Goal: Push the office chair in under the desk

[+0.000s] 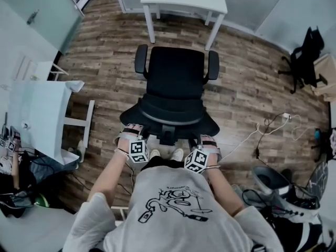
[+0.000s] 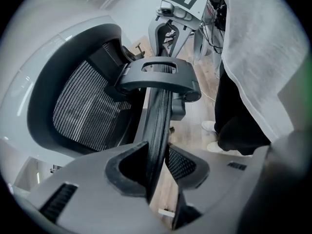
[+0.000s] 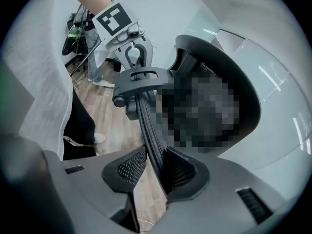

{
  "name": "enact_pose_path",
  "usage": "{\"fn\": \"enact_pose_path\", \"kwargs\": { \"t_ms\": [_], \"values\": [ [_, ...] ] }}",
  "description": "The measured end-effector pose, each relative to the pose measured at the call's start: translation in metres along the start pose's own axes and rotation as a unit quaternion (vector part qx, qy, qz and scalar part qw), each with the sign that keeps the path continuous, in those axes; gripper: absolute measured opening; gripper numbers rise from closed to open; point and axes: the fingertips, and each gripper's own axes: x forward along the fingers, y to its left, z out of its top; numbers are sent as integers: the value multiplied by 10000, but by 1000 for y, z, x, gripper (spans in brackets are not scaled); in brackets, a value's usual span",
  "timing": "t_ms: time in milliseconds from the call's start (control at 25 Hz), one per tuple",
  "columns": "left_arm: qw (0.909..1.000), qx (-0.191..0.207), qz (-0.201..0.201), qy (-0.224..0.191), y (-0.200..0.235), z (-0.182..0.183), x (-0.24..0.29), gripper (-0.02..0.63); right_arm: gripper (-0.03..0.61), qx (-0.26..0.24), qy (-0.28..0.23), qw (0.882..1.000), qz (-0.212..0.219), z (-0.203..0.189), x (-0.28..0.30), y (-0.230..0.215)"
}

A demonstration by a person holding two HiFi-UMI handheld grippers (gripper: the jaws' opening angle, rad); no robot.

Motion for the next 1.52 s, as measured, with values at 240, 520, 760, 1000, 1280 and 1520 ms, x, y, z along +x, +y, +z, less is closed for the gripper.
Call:
{"fn": "enact_pose_path", "kwargs": {
  "t_ms": [240,520,760,1000,1280,1520],
  "values": [
    [9995,-253,-19,168,18,0,10,114,146,-78,12,9998,172,0,10,-14],
    [9986,-467,-44,232,42,2,24,118,146,-45,99,9997,205,-1,23,-36],
    [9986,-476,-50,223,63,13,42,119,146,-56,256,9996,112,-13,38,-62],
    [9989,-418,-39,220,85,17,57,118,146,-21,408,9990,166,-17,54,-83],
    [9990,-382,-23,219,113,17,70,119,147,2,504,9986,138,-16,72,-111],
    [9998,-71,-153,95,144,14,83,118,147,167,659,9975,212,-11,89,-138]
  ]
}}
